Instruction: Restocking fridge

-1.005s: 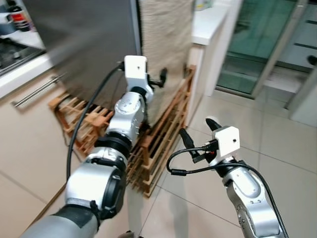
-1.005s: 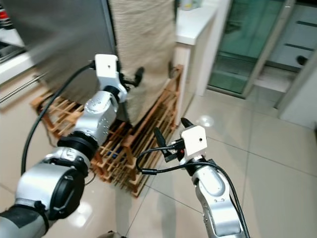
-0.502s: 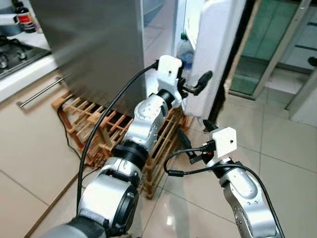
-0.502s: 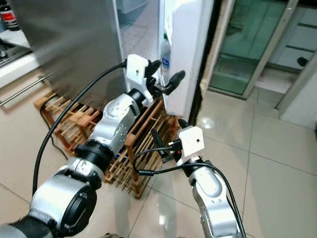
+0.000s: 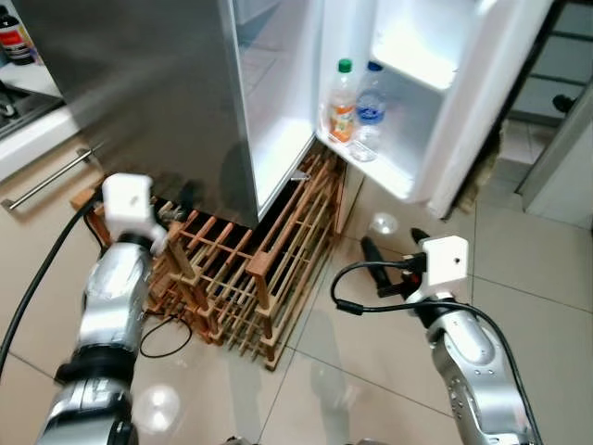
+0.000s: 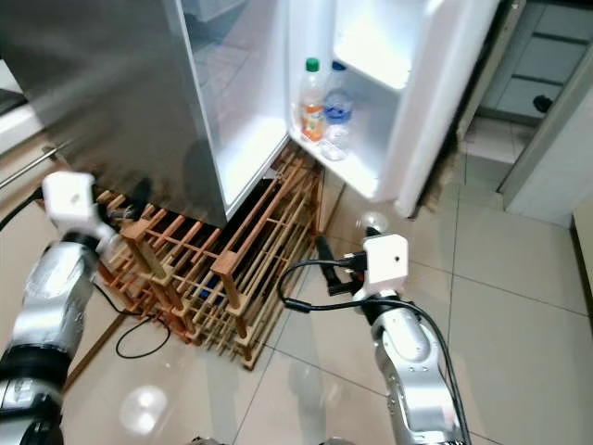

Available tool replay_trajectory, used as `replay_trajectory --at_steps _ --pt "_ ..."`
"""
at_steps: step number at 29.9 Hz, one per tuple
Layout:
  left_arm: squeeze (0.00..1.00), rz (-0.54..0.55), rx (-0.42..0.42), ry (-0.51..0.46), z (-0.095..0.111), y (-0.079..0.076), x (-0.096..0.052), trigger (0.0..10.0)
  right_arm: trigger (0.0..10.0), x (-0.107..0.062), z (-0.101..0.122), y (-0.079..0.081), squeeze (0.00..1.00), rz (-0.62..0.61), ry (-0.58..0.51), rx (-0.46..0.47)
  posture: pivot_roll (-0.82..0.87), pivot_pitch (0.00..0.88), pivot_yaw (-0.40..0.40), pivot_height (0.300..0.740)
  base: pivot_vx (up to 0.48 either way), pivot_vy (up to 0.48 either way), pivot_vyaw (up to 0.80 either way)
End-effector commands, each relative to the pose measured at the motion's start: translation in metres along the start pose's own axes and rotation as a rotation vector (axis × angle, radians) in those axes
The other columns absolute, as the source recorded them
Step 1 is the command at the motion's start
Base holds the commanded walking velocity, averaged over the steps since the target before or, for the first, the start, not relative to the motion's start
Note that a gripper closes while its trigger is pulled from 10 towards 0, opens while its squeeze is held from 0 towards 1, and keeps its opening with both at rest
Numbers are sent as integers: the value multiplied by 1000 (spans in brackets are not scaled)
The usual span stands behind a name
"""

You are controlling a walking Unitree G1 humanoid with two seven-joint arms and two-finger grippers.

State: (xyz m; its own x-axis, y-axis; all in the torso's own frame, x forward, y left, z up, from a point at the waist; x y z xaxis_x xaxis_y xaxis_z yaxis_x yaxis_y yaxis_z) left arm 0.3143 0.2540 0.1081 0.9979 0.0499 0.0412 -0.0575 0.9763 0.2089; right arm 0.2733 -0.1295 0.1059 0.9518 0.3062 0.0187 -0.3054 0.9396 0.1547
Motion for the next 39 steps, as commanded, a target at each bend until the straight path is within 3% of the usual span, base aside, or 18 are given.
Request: replay_trajectory --at_steps 1,2,3,4,5,10,15,21,24,27,33,39 --pt "0 7 25 -21 0 6 -20 10000 10000 4 -1 3 0 17 1 15 -105 0 30 740 0 0 769" --pt "0 4 38 21 -12 5 -49 10000 10000 11 -2 6 0 25 3 25 -77 0 15 740 0 0 706" --pt "0 4 38 21 -12 5 -49 10000 10000 11 -2 6 0 25 3 25 -77 0 15 740 0 0 706" --pt "0 30 13 34 -13 -3 -62 10000 10000 17 -7 4 0 6 20 77 -51 0 -5 740 0 0 681" --pt "0 37 6 34 -12 -5 -64 10000 10000 19 -8 4 0 0 25 92 -51 0 -5 740 0 0 681" --pt "0 93 -82 -33 11 -21 -44 10000 10000 27 -14 7 0 24 50 96 -22 0 -32 740 0 0 582" --pt "0 112 -64 -17 17 -31 -34 10000 10000 32 -12 7 0 27 42 92 -18 0 -35 740 0 0 524" --pt "0 94 23 -27 35 -50 -20 10000 10000 40 -9 10 0 38 12 98 -22 0 -26 740 0 0 519" --pt "0 82 26 -21 37 -54 -17 10000 10000 41 -9 10 0 39 8 93 -27 0 -22 740 0 0 500" --pt "0 83 -25 -6 35 -56 -15 10000 10000 42 -9 10 0 38 -1 73 -33 0 -23 740 105 0 485" --pt "0 101 -67 -35 47 -65 -12 10000 10000 41 -9 15 0 83 -5 35 -32 0 -39 740 462 0 456" --pt "0 127 -76 -14 43 -63 -14 10000 10000 43 -9 16 0 95 -8 29 -25 0 -53 740 480 0 453"
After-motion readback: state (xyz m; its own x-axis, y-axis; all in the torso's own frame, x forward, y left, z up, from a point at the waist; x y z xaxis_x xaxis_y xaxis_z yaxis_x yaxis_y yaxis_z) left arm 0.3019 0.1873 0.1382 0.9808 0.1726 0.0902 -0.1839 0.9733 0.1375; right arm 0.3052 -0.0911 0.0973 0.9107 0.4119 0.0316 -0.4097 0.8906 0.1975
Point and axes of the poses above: a point about 5 cm out from each wrist's last joint towards the gripper, its own x axis pointing out of the wrist towards the gripper, its own z axis along the axis of the wrist's last joint, y = z × x, the point moved 1 cm from there along x, pointing out of the wrist towards the gripper, and after that the axes turned 7 degrees about x, right-handed, at the moved point
